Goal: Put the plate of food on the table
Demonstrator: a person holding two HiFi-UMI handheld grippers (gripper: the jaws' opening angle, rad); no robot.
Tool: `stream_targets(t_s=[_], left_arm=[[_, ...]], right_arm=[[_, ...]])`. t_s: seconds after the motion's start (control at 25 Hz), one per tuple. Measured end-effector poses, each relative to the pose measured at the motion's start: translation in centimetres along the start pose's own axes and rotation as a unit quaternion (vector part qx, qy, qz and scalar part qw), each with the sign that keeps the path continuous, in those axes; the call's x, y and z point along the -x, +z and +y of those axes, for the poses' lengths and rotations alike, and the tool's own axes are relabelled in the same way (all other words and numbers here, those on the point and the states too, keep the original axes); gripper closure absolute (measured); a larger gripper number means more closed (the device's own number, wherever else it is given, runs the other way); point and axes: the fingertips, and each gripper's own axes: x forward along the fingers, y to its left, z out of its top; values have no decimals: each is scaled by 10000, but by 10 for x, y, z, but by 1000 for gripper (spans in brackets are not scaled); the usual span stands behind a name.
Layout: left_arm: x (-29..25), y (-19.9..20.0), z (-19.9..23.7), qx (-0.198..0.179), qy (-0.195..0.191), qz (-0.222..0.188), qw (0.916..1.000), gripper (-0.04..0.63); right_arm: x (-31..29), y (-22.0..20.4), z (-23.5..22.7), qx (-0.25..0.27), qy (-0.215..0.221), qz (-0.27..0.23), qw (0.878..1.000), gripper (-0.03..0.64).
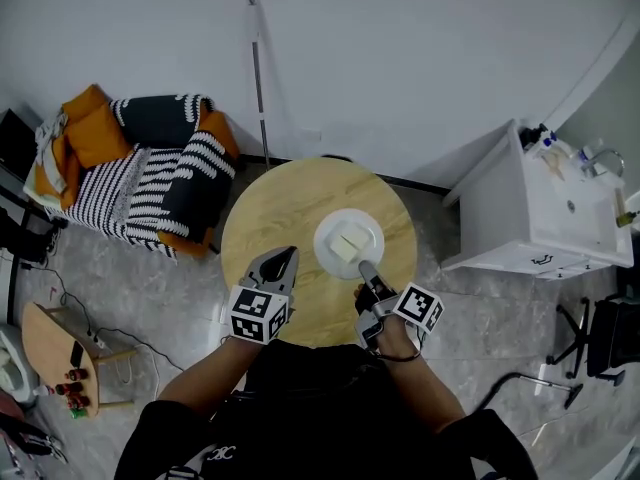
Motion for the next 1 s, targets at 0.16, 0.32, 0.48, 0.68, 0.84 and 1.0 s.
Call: stream_targets(t_s=[0.16, 0.32, 0.48, 0.68, 0.84, 1.0], left_arm=[[-3, -3, 10, 73, 5, 83, 9999, 591], [-6, -7, 22, 183, -11, 142, 9997, 591], [-7, -9, 32, 179, -89, 191, 9996, 591], [-4, -10, 46, 258, -116, 136, 9995, 591], [-1, -19, 56, 346, -170, 206, 9990, 591], [-2, -29, 56, 420, -209, 321, 9984, 591]], right_arm=[[-10, 1, 3, -34, 26, 11, 10000, 598], [-17, 0, -2, -27, -102, 36, 9999, 600], [-24, -2, -6, -97, -204, -51, 9997, 598], [-35, -12, -18, -22, -255, -46, 9997, 598], [-45, -21, -28, -35, -218, -58, 9997, 598], [-51, -26, -43, -159, -304, -23, 9994, 598]])
